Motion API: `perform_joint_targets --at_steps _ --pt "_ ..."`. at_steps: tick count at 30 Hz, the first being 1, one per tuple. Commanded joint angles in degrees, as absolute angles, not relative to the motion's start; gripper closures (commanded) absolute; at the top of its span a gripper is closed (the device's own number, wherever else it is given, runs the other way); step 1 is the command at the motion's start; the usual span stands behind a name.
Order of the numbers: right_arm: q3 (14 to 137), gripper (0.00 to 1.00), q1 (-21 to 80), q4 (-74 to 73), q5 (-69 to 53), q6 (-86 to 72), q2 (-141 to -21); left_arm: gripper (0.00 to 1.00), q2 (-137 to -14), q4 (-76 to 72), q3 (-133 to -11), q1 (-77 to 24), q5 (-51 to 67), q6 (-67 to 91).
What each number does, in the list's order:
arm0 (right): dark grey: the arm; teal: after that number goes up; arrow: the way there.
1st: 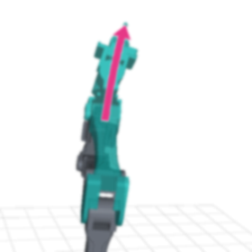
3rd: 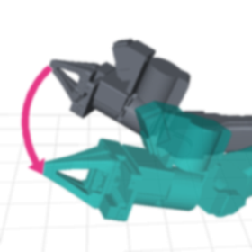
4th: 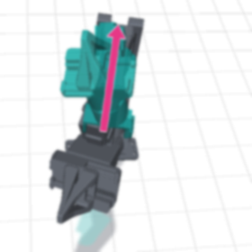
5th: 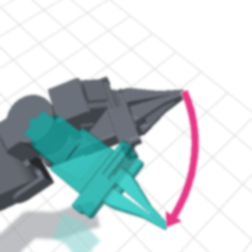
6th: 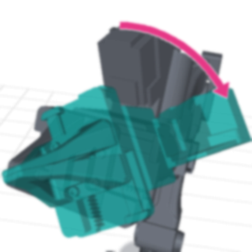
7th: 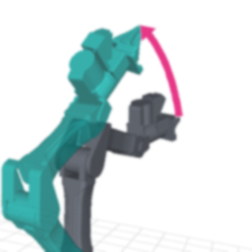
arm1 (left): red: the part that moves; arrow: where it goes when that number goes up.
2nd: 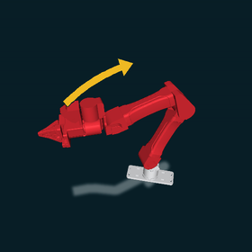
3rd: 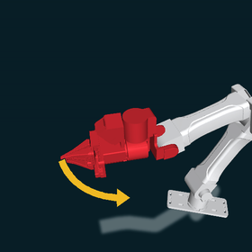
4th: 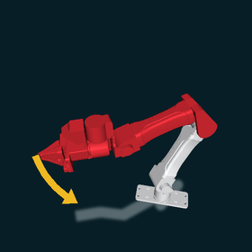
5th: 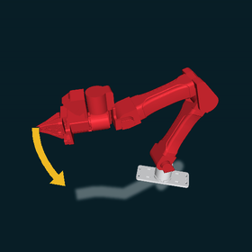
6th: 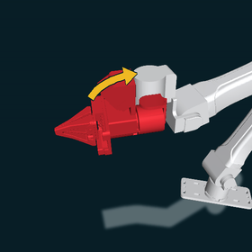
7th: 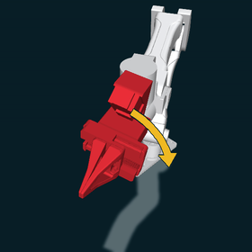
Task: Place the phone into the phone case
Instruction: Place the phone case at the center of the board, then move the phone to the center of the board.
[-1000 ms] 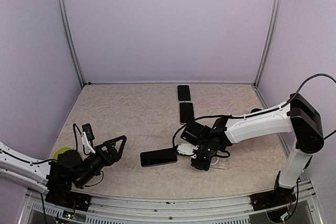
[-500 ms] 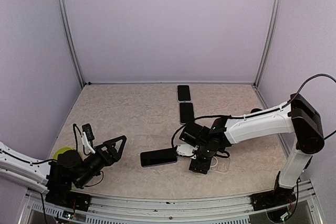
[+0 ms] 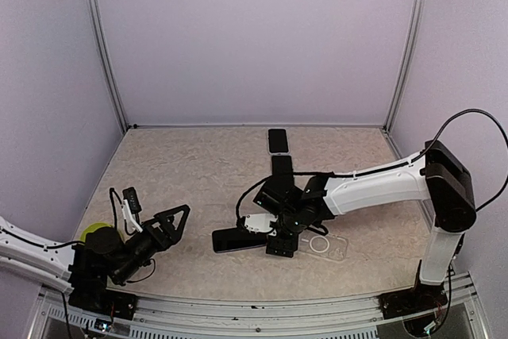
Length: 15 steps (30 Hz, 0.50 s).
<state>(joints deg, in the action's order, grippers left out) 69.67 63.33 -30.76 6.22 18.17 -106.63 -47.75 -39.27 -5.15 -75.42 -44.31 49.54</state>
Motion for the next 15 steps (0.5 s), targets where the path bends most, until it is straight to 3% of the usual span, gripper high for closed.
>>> perform_joint_targets --at_steps 1,15 --pt "71.2 0.21 62.62 -26.07 2.54 23.13 -108.53 0.01 -44.86 -36.79 -4.15 -75.76 -44.27 50.91" --pt "73.98 0.22 56.37 -22.45 -11.61 26.47 -112.42 0.01 -41.79 -32.99 -4.98 -75.85 -44.19 51.91"
